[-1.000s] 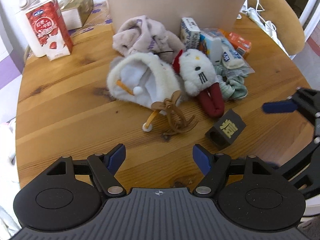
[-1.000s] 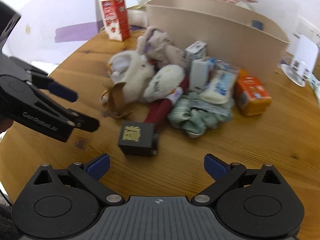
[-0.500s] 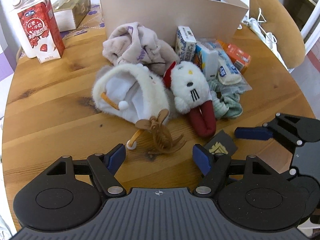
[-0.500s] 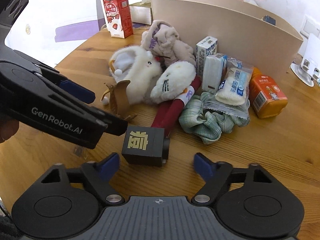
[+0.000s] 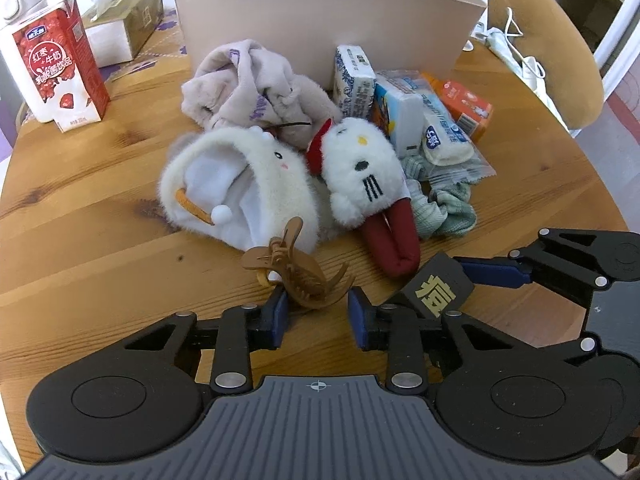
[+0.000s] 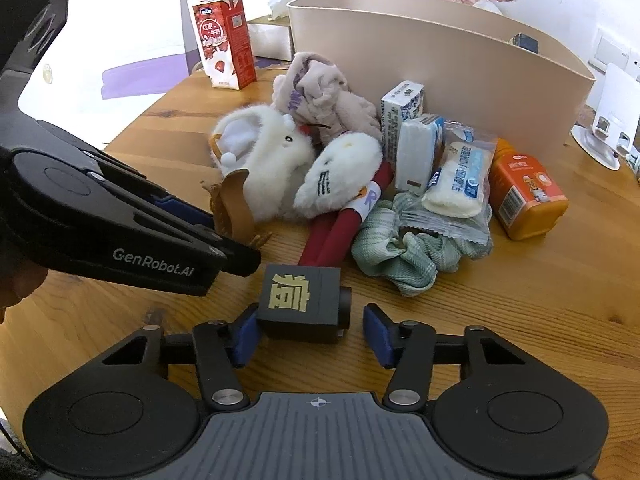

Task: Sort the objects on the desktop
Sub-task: 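Grasp the brown antler clip with the left tool while the right tool grasps the black box, then lift the clip and black box and carry both over the basket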

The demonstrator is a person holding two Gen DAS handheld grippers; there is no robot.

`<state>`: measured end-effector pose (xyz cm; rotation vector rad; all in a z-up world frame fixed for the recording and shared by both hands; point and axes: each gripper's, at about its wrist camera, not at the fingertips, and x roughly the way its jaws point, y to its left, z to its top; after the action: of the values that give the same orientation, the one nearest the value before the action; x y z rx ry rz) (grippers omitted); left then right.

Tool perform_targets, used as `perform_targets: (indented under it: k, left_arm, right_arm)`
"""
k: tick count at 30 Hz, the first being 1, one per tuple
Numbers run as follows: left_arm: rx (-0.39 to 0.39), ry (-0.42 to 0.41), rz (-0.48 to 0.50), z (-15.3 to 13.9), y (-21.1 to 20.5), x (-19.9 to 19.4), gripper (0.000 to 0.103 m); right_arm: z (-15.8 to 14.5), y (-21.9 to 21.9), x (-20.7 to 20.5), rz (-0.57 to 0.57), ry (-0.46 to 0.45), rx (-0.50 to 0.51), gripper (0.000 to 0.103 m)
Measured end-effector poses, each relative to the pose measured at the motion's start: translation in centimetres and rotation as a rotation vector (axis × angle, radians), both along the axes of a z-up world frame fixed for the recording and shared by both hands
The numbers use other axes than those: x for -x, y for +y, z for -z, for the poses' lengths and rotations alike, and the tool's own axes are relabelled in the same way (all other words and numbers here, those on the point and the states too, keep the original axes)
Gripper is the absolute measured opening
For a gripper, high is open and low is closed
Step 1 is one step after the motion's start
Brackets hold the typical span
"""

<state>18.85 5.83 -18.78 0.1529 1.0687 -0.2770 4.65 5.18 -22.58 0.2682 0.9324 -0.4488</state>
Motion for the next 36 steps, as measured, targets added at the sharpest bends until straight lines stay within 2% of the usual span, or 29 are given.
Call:
perform_targets:
  k: [3,5,7,19,21,30,36]
  left_arm:
    - [0.008,0.005,-0.004,0.0,0.1,-0.1,0.032]
    - [0.010,0.003,-0.012,-0.1,0.0,-0.1,0.032]
    - [0.004,-0.003,-0.013,-0.3,0.0,0.1,0.032]
    - [0.001,-0.034,0.024,-1.3,-0.2,1.5,0.032]
    - [0.020,-0.033,0.037,-1.7,-0.3,1.7,0.031]
    - [0.027,-0.051,0.126,-3.7,-2.1,2.8,0.032]
    - [0.030,-0.100,0.178,-5.5,-3.5,3.0,0.032]
  right_arm:
    - [0.0,-0.1,-0.1,0.000,-0.001,0.008,0.055]
    - [0.0,-0.2,-0.1,-0.006,-0.005,0.010,0.046]
    - [0.0,-0.1,-0.2,-0.014,0.000,0.013,0.043]
    - [-0.9,-1.5,2.5,-0.002,0.001,0.014,0.043]
    - [-1.2,-1.8,3.0,0.002,0.000,0.016,0.043]
    - [-3.2,-3.6,5.0,0.012,-0.008,0.027,0.043]
    - [-5.1,-4.7,5.9,0.007,-0.029,0.048,0.043]
